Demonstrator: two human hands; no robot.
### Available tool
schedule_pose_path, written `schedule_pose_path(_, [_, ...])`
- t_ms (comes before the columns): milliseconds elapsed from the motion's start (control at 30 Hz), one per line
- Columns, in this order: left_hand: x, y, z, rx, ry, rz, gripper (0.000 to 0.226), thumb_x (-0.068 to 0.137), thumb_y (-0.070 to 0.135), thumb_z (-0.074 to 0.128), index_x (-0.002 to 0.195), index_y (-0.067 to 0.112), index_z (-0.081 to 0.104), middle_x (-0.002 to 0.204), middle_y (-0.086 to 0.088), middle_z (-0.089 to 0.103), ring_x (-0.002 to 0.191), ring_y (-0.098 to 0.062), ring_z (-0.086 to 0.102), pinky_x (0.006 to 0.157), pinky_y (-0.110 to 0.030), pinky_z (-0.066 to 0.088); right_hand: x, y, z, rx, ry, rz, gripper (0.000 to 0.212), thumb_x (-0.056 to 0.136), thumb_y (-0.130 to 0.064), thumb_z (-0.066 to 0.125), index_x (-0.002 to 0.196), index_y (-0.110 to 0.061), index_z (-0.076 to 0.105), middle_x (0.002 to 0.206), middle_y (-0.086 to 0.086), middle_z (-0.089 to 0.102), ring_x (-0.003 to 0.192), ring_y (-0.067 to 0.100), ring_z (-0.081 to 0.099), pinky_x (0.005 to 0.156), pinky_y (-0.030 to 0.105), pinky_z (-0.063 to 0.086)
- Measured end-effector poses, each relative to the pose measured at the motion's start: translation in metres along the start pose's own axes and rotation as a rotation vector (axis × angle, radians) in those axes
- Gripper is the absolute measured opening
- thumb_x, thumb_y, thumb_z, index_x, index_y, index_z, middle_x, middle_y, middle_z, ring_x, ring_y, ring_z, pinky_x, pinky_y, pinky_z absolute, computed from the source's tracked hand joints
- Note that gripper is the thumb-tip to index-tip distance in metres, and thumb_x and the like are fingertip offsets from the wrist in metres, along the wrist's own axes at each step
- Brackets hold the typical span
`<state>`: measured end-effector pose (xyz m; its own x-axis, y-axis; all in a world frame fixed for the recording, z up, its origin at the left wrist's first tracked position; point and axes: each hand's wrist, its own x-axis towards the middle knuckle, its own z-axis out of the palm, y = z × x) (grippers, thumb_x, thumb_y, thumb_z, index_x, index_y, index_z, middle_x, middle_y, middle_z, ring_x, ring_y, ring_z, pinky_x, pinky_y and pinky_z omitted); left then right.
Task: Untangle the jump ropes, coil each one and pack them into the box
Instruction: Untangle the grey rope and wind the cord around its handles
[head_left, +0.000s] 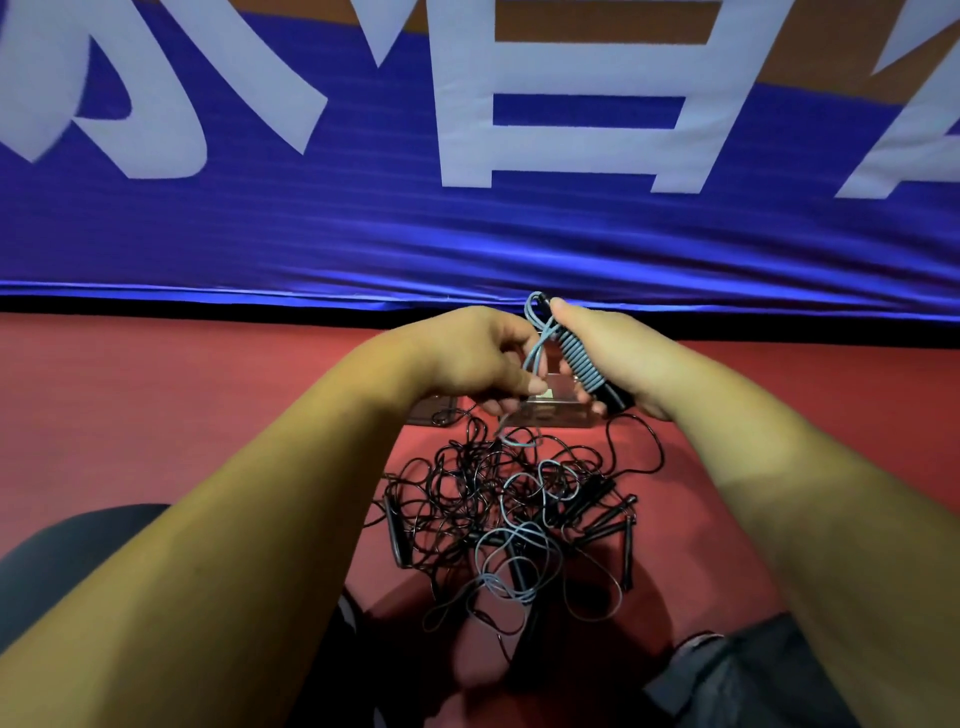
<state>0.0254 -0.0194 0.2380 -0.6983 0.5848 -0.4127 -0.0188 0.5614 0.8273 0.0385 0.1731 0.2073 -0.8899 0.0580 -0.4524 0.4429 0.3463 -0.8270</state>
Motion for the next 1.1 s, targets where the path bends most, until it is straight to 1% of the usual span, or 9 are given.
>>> schedule_pose_path(200, [0.002, -0.001, 0.004, 0.159, 0.1, -0.069, 0.016, 0.095, 0.008, 0.074, 0.104, 0.002, 0.062, 0.075, -0.012, 0.071, 0.06, -0.02, 0.07, 0.071, -0.046, 0.063, -0.001, -0.003, 0.002, 0.029, 0.005, 0.02, 0.069, 0.087, -0.085, 0.05, 0.105, -0.02, 0.066, 0.085, 0.009, 0.07, 0.052, 0.026, 0.059, 0.054, 0.033, 0.047])
schedule_pose_path(333, [0.003, 0.003, 0.01, 0.208, 0.17, -0.179, 0.018, 0.1, 0.013, 0.063, 0.101, 0.004, 0.047, 0.074, -0.025, 0.074, 0.062, -0.032, 0.077, 0.063, -0.047, 0.066, -0.001, -0.003, 0.003, 0.023, 0.032, 0.018, 0.058, 0.093, -0.073, 0.051, 0.101, -0.017, 0.066, 0.083, 0.01, 0.068, 0.051, 0.025, 0.055, 0.051, 0.031, 0.044])
schedule_pose_path(433, [0.007, -0.001, 0.011, 0.27, 0.27, -0.192, 0.014, 0.1, 0.017, 0.056, 0.106, 0.008, 0.048, 0.071, -0.018, 0.075, 0.057, -0.032, 0.075, 0.062, -0.05, 0.065, -0.001, -0.004, 0.002, 0.046, 0.017, 0.061, 0.059, 0.083, -0.069, 0.054, 0.097, -0.013, 0.067, 0.08, 0.012, 0.065, 0.054, 0.027, 0.054, 0.052, 0.032, 0.042])
schedule_pose_path(533, [0.013, -0.007, 0.008, 0.499, 0.374, -0.07, 0.014, 0.099, 0.023, 0.057, 0.111, 0.018, 0.061, 0.09, -0.008, 0.075, 0.068, -0.022, 0.073, 0.069, -0.038, 0.062, -0.002, -0.005, 0.001, 0.095, -0.005, 0.059, 0.049, 0.09, -0.06, 0.054, 0.099, -0.013, 0.065, 0.083, 0.012, 0.063, 0.049, 0.024, 0.051, 0.052, 0.03, 0.04])
schedule_pose_path(700, [0.01, -0.013, 0.002, 0.268, 0.178, 0.032, 0.009, 0.098, 0.03, 0.073, 0.097, 0.022, 0.076, 0.077, 0.008, 0.074, 0.068, -0.006, 0.068, 0.07, -0.021, 0.054, -0.003, -0.003, -0.001, 0.177, -0.014, 0.067, 0.036, 0.1, -0.049, 0.051, 0.103, -0.014, 0.06, 0.081, 0.008, 0.059, 0.044, 0.02, 0.047, 0.049, 0.026, 0.037])
schedule_pose_path(767, [0.009, -0.014, -0.005, 0.253, 0.126, 0.084, 0.007, 0.094, 0.029, 0.077, 0.099, 0.024, 0.078, 0.089, 0.01, 0.078, 0.085, -0.004, 0.072, 0.083, -0.019, 0.053, -0.001, -0.003, -0.002, 0.195, -0.005, 0.064, 0.037, 0.1, -0.048, 0.051, 0.103, -0.013, 0.061, 0.08, 0.007, 0.059, 0.045, 0.02, 0.046, 0.048, 0.025, 0.037])
schedule_pose_path(833, [0.008, -0.014, -0.009, 0.215, 0.066, 0.089, 0.013, 0.093, 0.021, 0.078, 0.106, 0.023, 0.077, 0.104, 0.005, 0.079, 0.102, -0.012, 0.072, 0.094, -0.023, 0.051, 0.0, -0.004, -0.004, 0.206, -0.015, 0.062, 0.039, 0.1, -0.049, 0.051, 0.103, -0.012, 0.062, 0.079, 0.007, 0.059, 0.046, 0.02, 0.047, 0.048, 0.025, 0.037])
schedule_pose_path(1033, [0.011, -0.022, 0.0, -0.052, -0.096, 0.124, 0.031, 0.089, -0.02, 0.063, 0.113, -0.001, 0.061, 0.118, -0.019, 0.072, 0.12, -0.032, 0.068, 0.105, -0.042, 0.055, 0.001, -0.002, -0.006, 0.24, -0.047, 0.037, 0.04, 0.102, -0.049, 0.05, 0.096, -0.011, 0.06, 0.071, 0.006, 0.057, 0.045, 0.021, 0.046, 0.047, 0.025, 0.035])
schedule_pose_path(1100, [0.014, -0.025, 0.002, -0.005, -0.098, 0.106, 0.031, 0.088, -0.019, 0.066, 0.115, -0.006, 0.059, 0.113, -0.021, 0.074, 0.112, -0.033, 0.072, 0.1, -0.045, 0.058, -0.002, -0.003, -0.007, 0.262, -0.056, 0.027, 0.035, 0.104, -0.047, 0.051, 0.098, -0.013, 0.059, 0.072, 0.006, 0.057, 0.045, 0.02, 0.044, 0.048, 0.024, 0.033])
